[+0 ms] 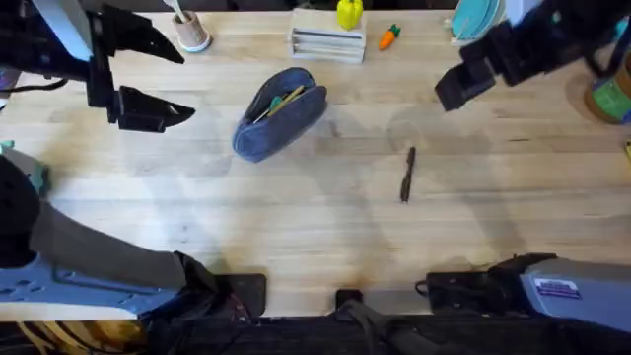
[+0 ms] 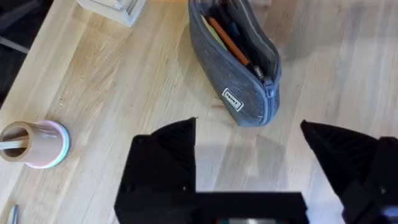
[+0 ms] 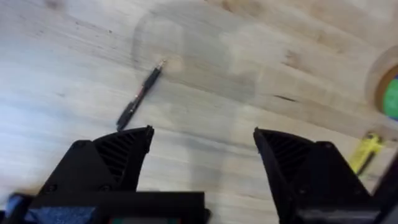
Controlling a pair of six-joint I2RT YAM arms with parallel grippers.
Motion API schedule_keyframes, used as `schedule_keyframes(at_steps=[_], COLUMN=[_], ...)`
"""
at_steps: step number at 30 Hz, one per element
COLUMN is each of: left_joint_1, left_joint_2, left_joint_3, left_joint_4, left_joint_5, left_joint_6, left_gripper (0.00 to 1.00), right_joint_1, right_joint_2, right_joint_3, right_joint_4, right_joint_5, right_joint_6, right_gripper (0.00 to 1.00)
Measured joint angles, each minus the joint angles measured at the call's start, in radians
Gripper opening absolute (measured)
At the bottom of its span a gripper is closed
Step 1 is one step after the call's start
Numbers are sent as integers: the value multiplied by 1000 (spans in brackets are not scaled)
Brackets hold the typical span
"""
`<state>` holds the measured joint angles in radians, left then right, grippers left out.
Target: Unzip the bag, pick up the pens from the table one at a time and place them inside, then zip the bag closed.
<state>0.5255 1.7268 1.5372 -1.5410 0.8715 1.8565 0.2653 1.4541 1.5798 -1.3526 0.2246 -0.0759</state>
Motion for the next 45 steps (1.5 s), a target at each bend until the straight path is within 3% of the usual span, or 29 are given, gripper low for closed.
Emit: schedule_keyframes(at_steps=[8,15,21,25,30,38,41,45], left_joint_1=[0,0,0,0,0,0,0,0], left_joint_2=[0,0,0,0,0,0,0,0], left_joint_3=[0,0,0,0,0,0,0,0], left_joint_4=[0,0,0,0,0,0,0,0], left_joint_5=[0,0,0,0,0,0,0,0], left_joint_6=[1,3,3,3,3,3,3,3], left_gripper=[993,995,995,995,995,993,995,994], right_joint_1=[40,175,246,247,247,245,245,249], right_joint_2=[-186,-173,-118,-80,-39,105,117,135], right_joint_3=[-414,-627,-672,-676,-681,-677,-668,-652], right_joint_4=[295,527,624,618,599,658,657,665], right_joint_5=[-87,-95,-90,-81,7,53,47,43], right_joint_6=[313,596,689,729,884,993,1002,1012], right_gripper=[994,994,994,994,994,992,903,535])
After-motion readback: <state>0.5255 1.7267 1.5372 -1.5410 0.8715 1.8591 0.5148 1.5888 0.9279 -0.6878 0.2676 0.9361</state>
